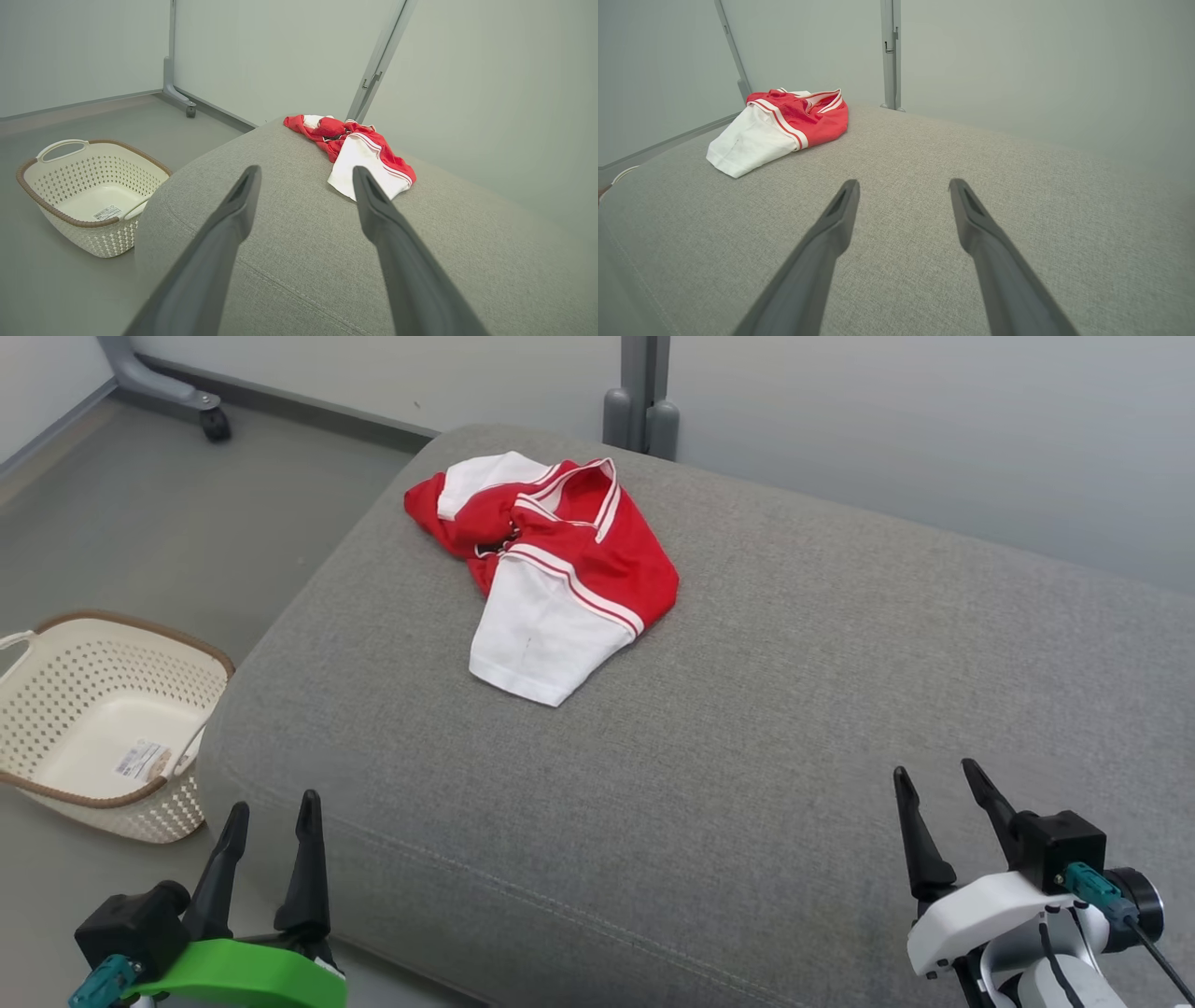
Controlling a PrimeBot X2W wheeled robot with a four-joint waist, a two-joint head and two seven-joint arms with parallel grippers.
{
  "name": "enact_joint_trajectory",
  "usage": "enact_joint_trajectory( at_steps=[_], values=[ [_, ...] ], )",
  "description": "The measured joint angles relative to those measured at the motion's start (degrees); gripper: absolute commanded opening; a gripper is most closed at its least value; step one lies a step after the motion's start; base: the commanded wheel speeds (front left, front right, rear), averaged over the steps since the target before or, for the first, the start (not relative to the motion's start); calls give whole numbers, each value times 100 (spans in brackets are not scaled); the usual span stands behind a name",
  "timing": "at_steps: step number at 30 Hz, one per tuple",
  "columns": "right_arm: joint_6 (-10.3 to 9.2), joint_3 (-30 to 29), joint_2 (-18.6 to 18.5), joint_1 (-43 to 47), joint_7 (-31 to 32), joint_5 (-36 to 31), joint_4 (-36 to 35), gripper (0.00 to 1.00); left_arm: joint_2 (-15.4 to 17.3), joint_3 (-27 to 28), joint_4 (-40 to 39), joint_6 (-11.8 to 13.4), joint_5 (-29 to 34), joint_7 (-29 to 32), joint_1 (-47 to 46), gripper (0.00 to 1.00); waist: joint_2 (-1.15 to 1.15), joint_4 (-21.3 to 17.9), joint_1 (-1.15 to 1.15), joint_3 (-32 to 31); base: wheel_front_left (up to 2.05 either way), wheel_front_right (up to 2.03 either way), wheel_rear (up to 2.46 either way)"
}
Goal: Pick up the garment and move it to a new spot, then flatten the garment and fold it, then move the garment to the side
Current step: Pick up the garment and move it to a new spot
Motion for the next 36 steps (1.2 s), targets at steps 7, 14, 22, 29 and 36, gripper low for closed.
enact_joint_trajectory(
  at_steps=[7, 14, 22, 29, 36],
  values=[
    [-54, -75, -24, 2, 96, -60, -178, 100, 16, 7, -10, -109, -11, -14, -4, 100, 0, 195, 0, 215, 0, 0, 0],
    [-135, -26, -124, -80, 257, -267, -593, 100, 38, 107, -78, -286, -207, -13, -335, 100, 0, 211, 0, 600, 0, 0, 0],
    [-143, 75, -358, -603, 499, -624, -1259, 100, 59, 261, 181, -545, -726, 315, -1339, 100, 0, 85, 0, 1175, 0, 0, 0],
    [-132, 172, -555, -1081, 746, -899, -1788, 100, 122, 276, 894, -843, -1160, 816, -2470, 100, 0, -125, 0, 1697, 0, 0, 0],
    [-97, 131, -727, -1093, 1046, -1062, -2081, 100, -103, 343, 1719, -992, -1712, 1161, -3099, 100, 0, -427, 0, 2093, 0, 0, 0]
  ],
)
